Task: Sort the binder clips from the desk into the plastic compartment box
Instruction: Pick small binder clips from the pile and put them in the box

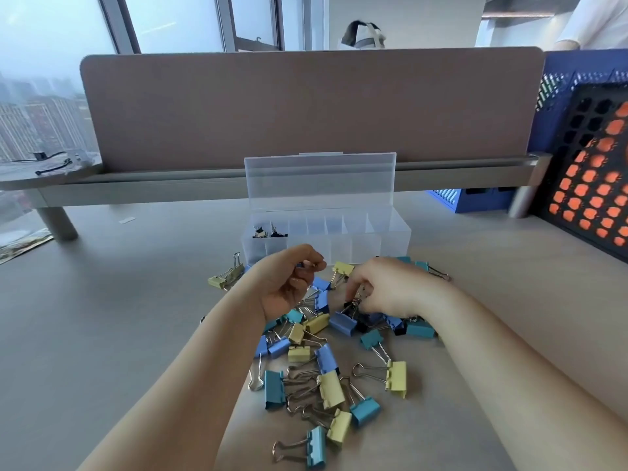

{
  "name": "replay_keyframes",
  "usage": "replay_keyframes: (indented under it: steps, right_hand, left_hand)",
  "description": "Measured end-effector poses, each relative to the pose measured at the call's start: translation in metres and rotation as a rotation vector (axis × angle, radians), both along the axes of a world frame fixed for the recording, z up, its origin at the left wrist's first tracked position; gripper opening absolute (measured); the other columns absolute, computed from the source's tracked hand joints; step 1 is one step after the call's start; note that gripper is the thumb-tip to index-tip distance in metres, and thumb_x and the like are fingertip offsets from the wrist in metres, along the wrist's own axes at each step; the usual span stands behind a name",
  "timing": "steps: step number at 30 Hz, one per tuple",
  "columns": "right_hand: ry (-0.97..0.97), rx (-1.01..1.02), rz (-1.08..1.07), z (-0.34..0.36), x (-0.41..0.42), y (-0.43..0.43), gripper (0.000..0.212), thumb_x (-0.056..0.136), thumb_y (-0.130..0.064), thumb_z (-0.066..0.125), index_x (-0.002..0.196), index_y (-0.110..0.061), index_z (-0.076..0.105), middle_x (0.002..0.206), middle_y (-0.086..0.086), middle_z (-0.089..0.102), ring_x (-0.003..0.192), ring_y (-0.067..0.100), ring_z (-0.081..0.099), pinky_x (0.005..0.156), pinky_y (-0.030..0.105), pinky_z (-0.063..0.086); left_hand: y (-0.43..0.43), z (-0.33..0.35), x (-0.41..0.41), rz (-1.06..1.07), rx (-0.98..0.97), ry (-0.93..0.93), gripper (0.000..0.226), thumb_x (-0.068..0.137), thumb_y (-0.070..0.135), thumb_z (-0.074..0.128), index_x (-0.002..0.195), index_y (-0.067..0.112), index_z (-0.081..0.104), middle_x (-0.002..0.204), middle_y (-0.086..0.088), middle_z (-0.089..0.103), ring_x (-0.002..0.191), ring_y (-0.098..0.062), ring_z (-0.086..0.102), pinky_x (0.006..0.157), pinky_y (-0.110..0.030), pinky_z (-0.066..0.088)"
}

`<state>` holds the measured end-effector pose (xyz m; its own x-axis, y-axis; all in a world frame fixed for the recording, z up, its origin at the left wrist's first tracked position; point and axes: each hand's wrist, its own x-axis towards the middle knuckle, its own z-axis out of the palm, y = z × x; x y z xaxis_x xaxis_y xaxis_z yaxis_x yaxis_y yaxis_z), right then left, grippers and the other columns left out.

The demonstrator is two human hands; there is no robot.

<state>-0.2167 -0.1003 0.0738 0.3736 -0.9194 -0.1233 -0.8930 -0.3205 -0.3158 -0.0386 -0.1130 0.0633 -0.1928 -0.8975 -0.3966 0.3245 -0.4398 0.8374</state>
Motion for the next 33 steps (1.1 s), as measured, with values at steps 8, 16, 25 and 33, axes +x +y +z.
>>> replay_keyframes:
  steps: [8, 16, 25, 33]
  right_hand:
    - [-0.081, -0.193, 0.001, -0.011, 0.007, -0.004, 0.011, 0.093, -0.029, 0.056, 0.101, -0.035, 0.061, 0.068, -0.014, 0.040, 0.064, 0.003, 0.041, 0.052, 0.025, 0.029]
    - [-0.206, -0.062, -0.061, -0.008, -0.009, -0.011, 0.006, 0.082, -0.030, 0.073, 0.086, -0.030, 0.069, 0.064, -0.013, 0.044, 0.062, 0.005, 0.045, 0.054, 0.023, 0.033]
    - [-0.075, -0.018, -0.021, -0.011, -0.008, -0.009, 0.009, 0.077, -0.030, 0.074, 0.084, -0.033, 0.070, 0.065, -0.011, 0.049, 0.060, 0.006, 0.046, 0.054, 0.025, 0.035]
    - [-0.180, -0.015, -0.044, -0.010, -0.009, -0.010, 0.004, 0.085, -0.022, 0.066, 0.083, -0.025, 0.065, 0.065, -0.012, 0.046, 0.060, 0.004, 0.042, 0.056, 0.023, 0.035]
  left_hand:
    - [0.002, 0.003, 0.007, -0.019, -0.120, -0.044, 0.012, 0.085, -0.004, 0.061, 0.091, 0.006, 0.063, 0.071, -0.007, 0.066, 0.042, -0.002, 0.035, 0.035, -0.007, 0.031]
    - [-0.001, 0.005, 0.006, -0.073, -0.025, -0.039, 0.008, 0.093, 0.011, 0.055, 0.086, 0.008, 0.058, 0.060, 0.001, 0.049, 0.042, -0.003, 0.032, 0.034, -0.007, 0.026]
    - [0.012, -0.008, -0.009, -0.397, -0.614, -1.083, 0.023, 0.075, 0.036, 0.078, 0.082, 0.018, 0.066, 0.053, 0.012, 0.043, 0.041, 0.000, 0.036, 0.045, -0.013, 0.030]
    - [0.012, -0.010, -0.010, -0.420, -0.786, -1.361, 0.010, 0.079, 0.030, 0.070, 0.088, 0.031, 0.069, 0.062, 0.011, 0.049, 0.054, -0.004, 0.043, 0.056, -0.023, 0.037]
